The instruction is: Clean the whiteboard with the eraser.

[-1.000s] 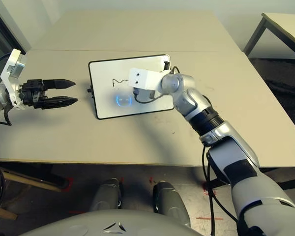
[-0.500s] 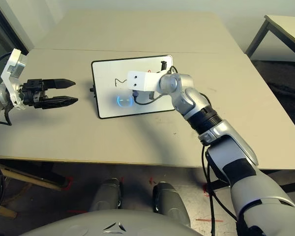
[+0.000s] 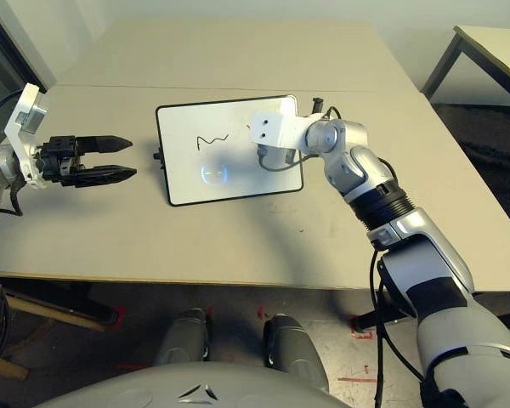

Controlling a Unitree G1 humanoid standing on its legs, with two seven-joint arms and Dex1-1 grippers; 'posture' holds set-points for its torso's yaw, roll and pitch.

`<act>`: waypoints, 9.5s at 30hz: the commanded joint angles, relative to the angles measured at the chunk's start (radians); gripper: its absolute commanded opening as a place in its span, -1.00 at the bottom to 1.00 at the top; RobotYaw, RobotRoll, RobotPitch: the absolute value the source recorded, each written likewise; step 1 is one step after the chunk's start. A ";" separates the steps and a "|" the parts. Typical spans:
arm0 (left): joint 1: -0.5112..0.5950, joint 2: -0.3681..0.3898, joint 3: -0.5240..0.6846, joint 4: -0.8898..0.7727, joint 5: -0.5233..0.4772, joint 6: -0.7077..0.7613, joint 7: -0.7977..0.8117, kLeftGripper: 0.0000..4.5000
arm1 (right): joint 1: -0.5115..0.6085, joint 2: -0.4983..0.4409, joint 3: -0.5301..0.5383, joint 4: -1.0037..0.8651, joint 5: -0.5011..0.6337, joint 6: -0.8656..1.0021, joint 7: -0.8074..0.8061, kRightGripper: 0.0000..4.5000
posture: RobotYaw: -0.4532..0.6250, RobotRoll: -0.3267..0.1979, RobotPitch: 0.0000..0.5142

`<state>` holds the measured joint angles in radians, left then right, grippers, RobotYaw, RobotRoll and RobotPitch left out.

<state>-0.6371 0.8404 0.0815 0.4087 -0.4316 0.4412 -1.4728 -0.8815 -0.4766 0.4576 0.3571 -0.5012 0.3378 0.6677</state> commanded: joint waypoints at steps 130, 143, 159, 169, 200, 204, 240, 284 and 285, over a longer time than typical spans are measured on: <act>0.098 0.042 0.021 -0.082 -0.017 0.035 0.012 1.00 | -0.008 0.120 0.063 0.002 -0.131 -0.081 -0.004 -0.85 | 0.32 0.25 -0.86; 0.107 0.052 0.021 -0.087 -0.021 0.043 0.011 1.00 | -0.038 0.238 0.124 0.029 -0.144 -0.101 -0.014 -0.85 | 0.34 0.25 -0.86; 0.141 0.054 0.047 -0.142 -0.038 0.076 0.033 1.00 | -0.117 0.329 0.165 0.188 -0.170 -0.185 -0.070 -0.85 | 0.39 0.25 -0.87; 0.134 0.046 0.036 -0.144 -0.044 0.075 0.042 1.00 | -0.109 0.345 0.182 0.187 -0.180 -0.192 -0.056 -0.85 | 0.39 0.25 -0.87; 0.121 0.051 0.027 -0.113 -0.033 0.057 0.033 1.00 | -0.115 0.290 0.146 0.148 -0.167 -0.185 -0.024 -0.85 | 0.38 0.25 -0.88; 0.136 0.056 0.038 -0.128 -0.040 0.062 0.038 1.00 | -0.148 0.334 0.156 0.203 -0.174 -0.206 -0.050 -0.85 | 0.41 0.25 -0.90; 0.077 0.024 -0.004 -0.076 -0.026 0.035 0.032 1.00 | 0.026 0.101 0.023 -0.022 -0.115 -0.112 0.033 -0.85 | 0.30 0.25 -0.89; 0.146 0.061 0.058 -0.143 -0.051 0.061 0.063 1.00 | -0.129 0.344 0.226 0.278 -0.324 -0.307 -0.190 -0.85 | 0.44 0.25 -0.94; 0.145 0.060 0.058 -0.144 -0.050 0.062 0.063 1.00 | -0.133 0.344 0.226 0.287 -0.326 -0.309 -0.194 -0.85 | 0.44 0.25 -0.94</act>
<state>-0.4964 0.8851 0.1369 0.2838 -0.4728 0.4965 -1.4128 -1.0074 -0.1375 0.6635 0.6040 -0.8129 0.0338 0.4760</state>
